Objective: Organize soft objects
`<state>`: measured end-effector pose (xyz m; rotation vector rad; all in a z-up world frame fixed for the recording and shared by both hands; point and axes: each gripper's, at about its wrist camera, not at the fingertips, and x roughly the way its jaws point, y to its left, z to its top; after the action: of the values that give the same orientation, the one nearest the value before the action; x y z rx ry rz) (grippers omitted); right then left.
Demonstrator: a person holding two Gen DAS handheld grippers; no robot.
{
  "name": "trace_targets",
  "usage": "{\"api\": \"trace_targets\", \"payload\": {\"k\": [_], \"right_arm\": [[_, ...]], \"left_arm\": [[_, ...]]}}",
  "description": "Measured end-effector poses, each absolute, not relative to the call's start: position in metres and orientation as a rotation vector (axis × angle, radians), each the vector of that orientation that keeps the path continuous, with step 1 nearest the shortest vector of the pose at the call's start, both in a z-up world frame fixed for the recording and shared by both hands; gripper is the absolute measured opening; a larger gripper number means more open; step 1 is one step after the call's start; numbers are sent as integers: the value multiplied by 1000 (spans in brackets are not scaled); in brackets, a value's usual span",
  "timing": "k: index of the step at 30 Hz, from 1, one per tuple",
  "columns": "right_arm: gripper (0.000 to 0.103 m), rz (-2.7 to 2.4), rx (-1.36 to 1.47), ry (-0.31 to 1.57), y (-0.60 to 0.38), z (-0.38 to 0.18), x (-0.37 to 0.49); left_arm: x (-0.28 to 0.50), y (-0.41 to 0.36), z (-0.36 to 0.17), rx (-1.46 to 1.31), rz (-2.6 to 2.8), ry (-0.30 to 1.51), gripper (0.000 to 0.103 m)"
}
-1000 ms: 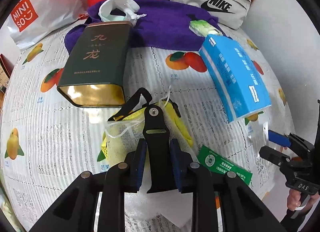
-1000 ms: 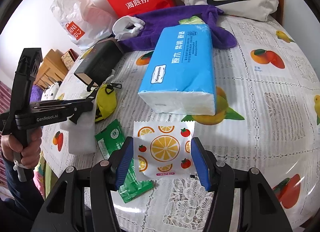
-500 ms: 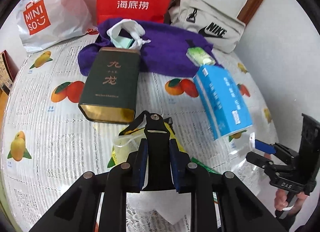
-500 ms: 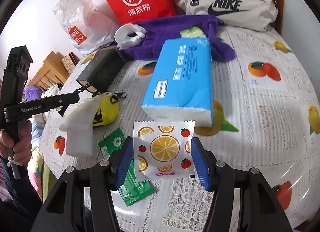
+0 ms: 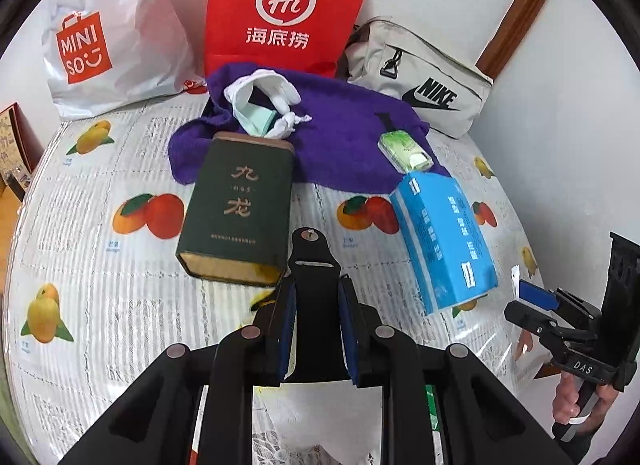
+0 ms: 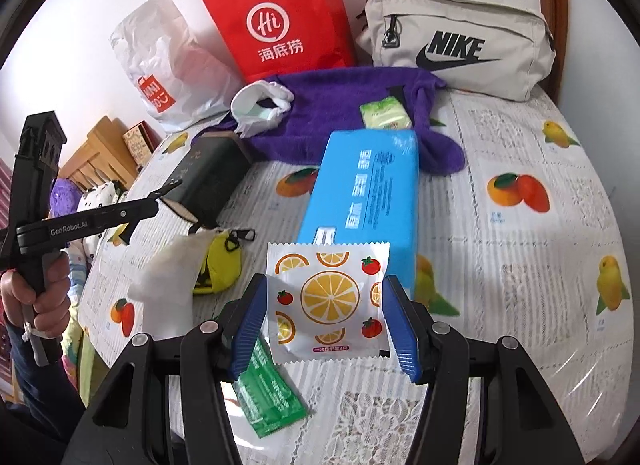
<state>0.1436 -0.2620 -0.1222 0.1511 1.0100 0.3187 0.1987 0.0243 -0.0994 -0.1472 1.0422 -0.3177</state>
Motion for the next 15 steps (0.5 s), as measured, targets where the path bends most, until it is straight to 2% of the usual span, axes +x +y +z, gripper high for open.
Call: {"api": "trace_targets", "payload": {"k": [15], "right_arm": [[57, 297, 124, 956, -253, -97, 215]], "left_arm": [[247, 36, -82, -162, -327, 994, 20]]}}
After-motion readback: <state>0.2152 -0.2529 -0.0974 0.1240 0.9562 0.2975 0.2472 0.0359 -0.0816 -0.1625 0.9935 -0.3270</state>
